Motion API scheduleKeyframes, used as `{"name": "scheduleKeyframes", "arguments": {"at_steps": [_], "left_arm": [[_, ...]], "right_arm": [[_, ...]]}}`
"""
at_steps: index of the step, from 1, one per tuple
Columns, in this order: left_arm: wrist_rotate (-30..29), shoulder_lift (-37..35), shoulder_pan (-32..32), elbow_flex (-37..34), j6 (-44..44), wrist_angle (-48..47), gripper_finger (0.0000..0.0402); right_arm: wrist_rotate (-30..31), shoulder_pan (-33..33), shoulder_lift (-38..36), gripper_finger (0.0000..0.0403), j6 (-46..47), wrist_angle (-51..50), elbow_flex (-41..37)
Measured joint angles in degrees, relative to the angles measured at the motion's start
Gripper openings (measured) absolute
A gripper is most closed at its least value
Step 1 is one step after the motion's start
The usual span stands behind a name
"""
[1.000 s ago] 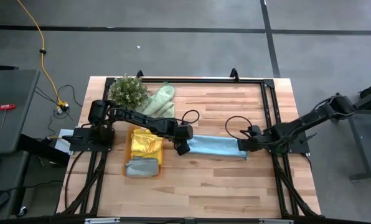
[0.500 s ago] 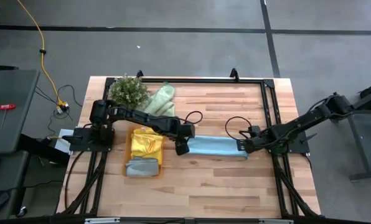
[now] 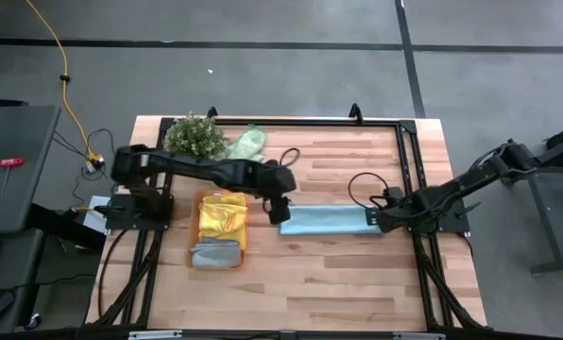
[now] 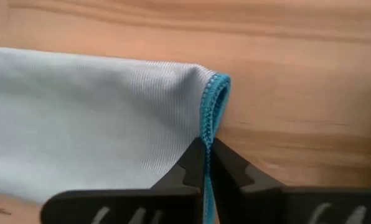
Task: Fold microfiber towels
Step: Fold the blue microfiber towel
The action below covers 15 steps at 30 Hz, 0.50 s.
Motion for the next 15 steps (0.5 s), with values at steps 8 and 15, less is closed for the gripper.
{"name": "scheduleKeyframes", "arguments": {"at_steps": [8, 15], "left_arm": [[1.69, -12.96, -2.07, -19.81, -3.34, 22.42, 0.0152], [-0.19, -15.80, -3.78, -29.41, -13.16, 21.26, 0.0152]], "right_arm": [[1.41, 0.37, -0.11, 0.0000, -1.53, -7.18, 6.81], [3.05, 0.38, -0.13, 0.0000, -1.58, -9.19, 10.83]]}}
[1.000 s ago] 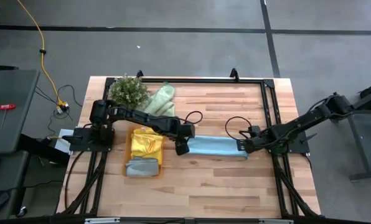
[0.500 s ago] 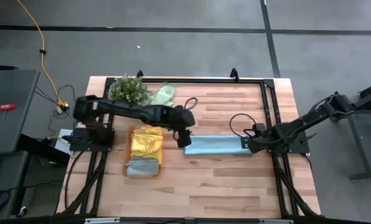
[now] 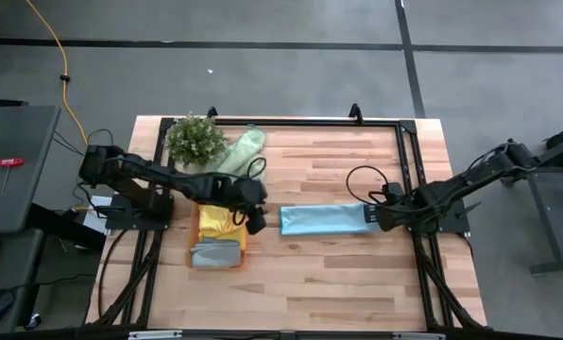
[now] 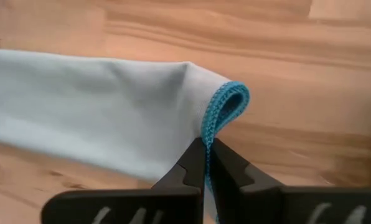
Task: Fold microfiber towels
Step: Fold the blue microfiber towel
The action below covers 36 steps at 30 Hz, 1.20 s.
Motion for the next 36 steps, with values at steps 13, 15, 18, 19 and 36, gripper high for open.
{"name": "scheduleKeyframes", "arguments": {"at_steps": [13, 15, 18, 19, 36], "left_arm": [[-1.71, 8.23, -2.67, -1.32, -3.00, 0.27, 0.0138], [-1.74, 9.70, -2.64, -0.73, -2.15, 0.77, 0.0122], [-0.14, 11.44, -2.63, 0.29, -0.21, -0.16, 0.0088], [0.42, 11.92, -2.67, 0.57, 0.31, -0.97, 0.0074], [2.73, 11.98, -2.38, 4.75, 8.95, -4.94, 0.0001]], "right_arm": [[5.67, -0.03, 5.27, 0.0000, -0.07, 0.81, 8.93], [6.20, -0.03, 6.96, 0.0000, -0.60, 2.36, 9.95], [6.62, -0.03, 9.28, 0.0000, -1.43, 5.18, 10.97], [6.75, -0.03, 9.91, 0.0000, -1.52, 5.69, 11.24], [8.31, -0.03, 12.55, 0.0000, -4.13, 11.46, 13.25]]}}
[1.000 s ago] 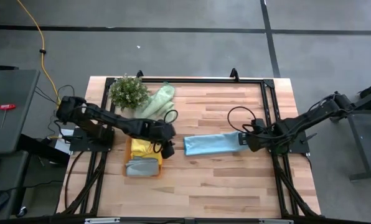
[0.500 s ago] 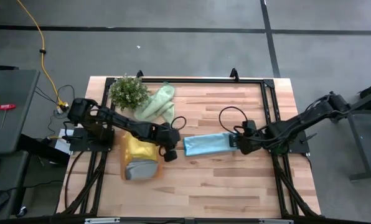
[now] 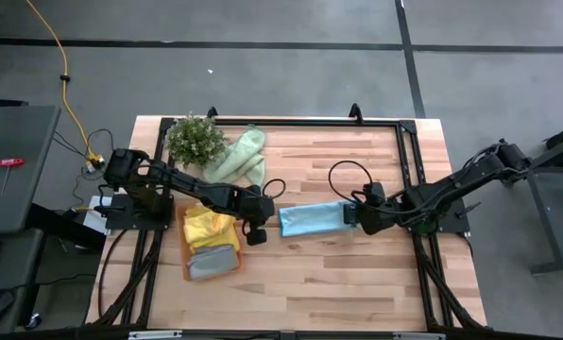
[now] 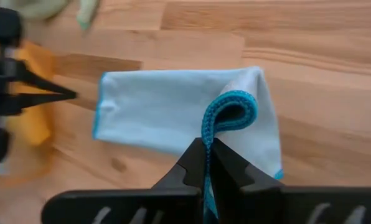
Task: Fold microfiber towels
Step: Fold the blue microfiber towel
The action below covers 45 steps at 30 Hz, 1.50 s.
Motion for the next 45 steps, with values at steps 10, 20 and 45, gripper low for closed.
{"name": "scheduleKeyframes", "arguments": {"at_steps": [10, 20, 45], "left_arm": [[1.72, 5.13, 0.41, 0.02, 0.59, 3.64, 0.0000], [0.30, 6.45, 0.69, 0.08, 0.68, 7.51, 0.0000], [0.70, 5.77, 0.98, -0.02, 0.66, 7.44, 0.0000]], "right_arm": [[0.37, -0.11, 2.92, 0.0000, -4.88, 13.88, 0.02], [0.21, -3.13, 14.07, 0.0000, -10.92, 36.68, 0.00], [-5.05, -8.98, 33.48, 0.0021, -12.49, 62.81, -0.02]]}}
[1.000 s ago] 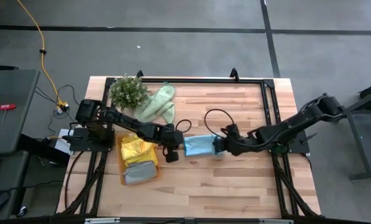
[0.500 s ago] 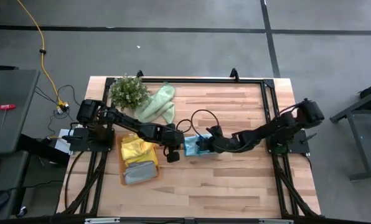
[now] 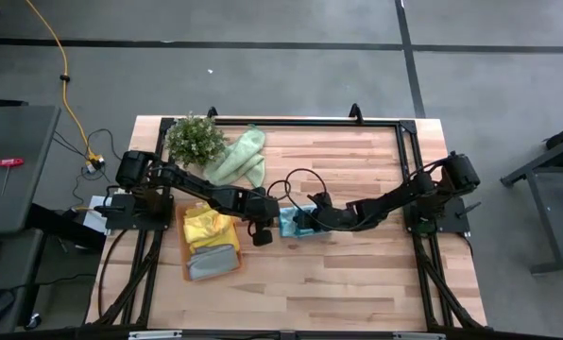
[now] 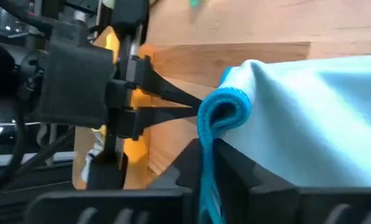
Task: Fold microfiber towels
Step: Fold the blue microfiber towel
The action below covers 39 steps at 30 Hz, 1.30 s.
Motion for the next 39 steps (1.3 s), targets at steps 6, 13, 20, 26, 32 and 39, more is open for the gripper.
{"name": "scheduleKeyframes", "arguments": {"at_steps": [6, 13, 20, 26, 32, 39], "left_arm": [[-0.09, -2.49, 0.87, -0.11, 1.41, -2.65, 0.0000], [-0.31, -6.45, 2.06, -0.11, 0.94, -7.52, 0.0000], [1.43, -9.06, 0.23, -0.07, -1.93, 4.05, 0.0000], [3.01, -6.19, -2.24, -0.02, -2.78, 18.38, 0.0000], [2.94, -0.46, -2.62, -0.02, -6.13, 22.75, 0.0000], [2.81, 3.34, -2.62, -0.02, -7.08, 18.82, 0.0000]], "right_arm": [[-0.18, -1.75, 0.02, 0.0122, -1.53, 5.65, 0.00], [-8.06, -5.09, -3.93, 0.0229, -12.74, 5.41, -0.02], [-7.92, -5.06, -17.06, 0.0236, -20.74, -24.43, -0.02], [-7.98, -4.44, -20.65, 0.0236, -19.02, -42.41, -0.12], [-10.02, -4.44, -16.45, 0.0236, -19.19, -36.53, -2.45], [-10.04, -4.95, -8.91, 0.0236, -18.72, -31.01, -2.54]]}}
